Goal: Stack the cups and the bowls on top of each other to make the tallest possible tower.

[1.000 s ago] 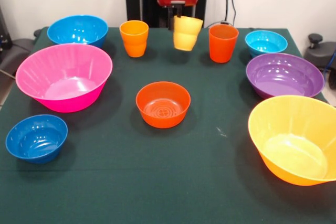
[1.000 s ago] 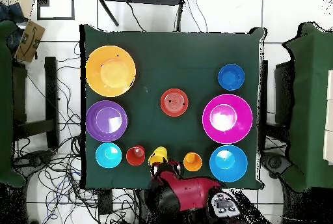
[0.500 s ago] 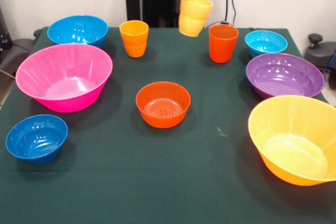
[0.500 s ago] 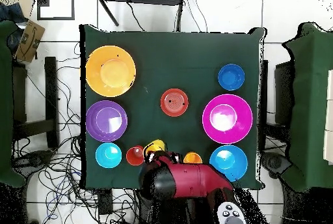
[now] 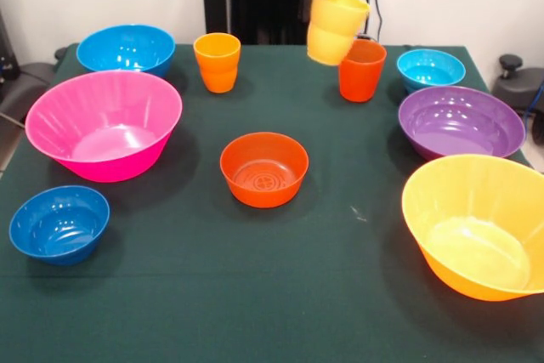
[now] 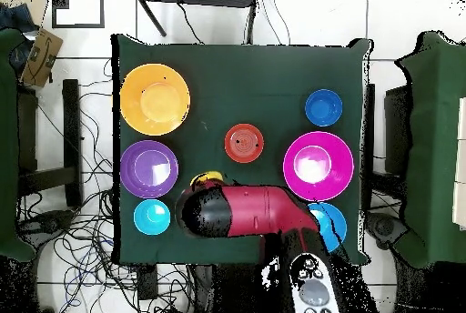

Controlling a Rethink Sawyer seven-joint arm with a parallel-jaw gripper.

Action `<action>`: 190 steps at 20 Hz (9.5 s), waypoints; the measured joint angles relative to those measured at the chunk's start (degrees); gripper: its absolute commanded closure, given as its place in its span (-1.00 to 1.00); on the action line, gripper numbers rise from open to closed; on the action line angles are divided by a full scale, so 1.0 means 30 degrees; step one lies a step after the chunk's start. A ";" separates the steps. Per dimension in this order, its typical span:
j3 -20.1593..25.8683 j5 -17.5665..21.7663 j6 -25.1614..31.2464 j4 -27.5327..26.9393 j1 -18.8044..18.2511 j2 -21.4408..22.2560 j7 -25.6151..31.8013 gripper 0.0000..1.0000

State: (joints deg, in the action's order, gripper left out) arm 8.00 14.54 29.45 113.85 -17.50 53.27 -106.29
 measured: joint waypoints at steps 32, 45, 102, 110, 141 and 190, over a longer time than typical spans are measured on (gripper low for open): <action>0.0305 0.0894 0.0004 -0.6916 -0.0398 -0.6142 0.0000 1.00; 0.0322 0.2672 0.0004 -0.6706 -0.2412 -0.6381 0.0000 1.00; 0.2499 0.3757 0.0000 -0.4935 -0.3679 -0.7231 0.0000 1.00; 0.2502 0.4102 0.0000 -0.4935 -0.3868 -0.7187 0.0000 1.00; 0.3085 0.4106 0.0683 -0.4764 -0.4988 -0.6932 0.0000 -1.00; 0.5280 0.4114 0.1143 -0.3358 -0.5126 -0.3708 0.0000 -1.00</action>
State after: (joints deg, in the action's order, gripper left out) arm 23.84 26.88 32.88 103.77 -32.87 42.15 -106.29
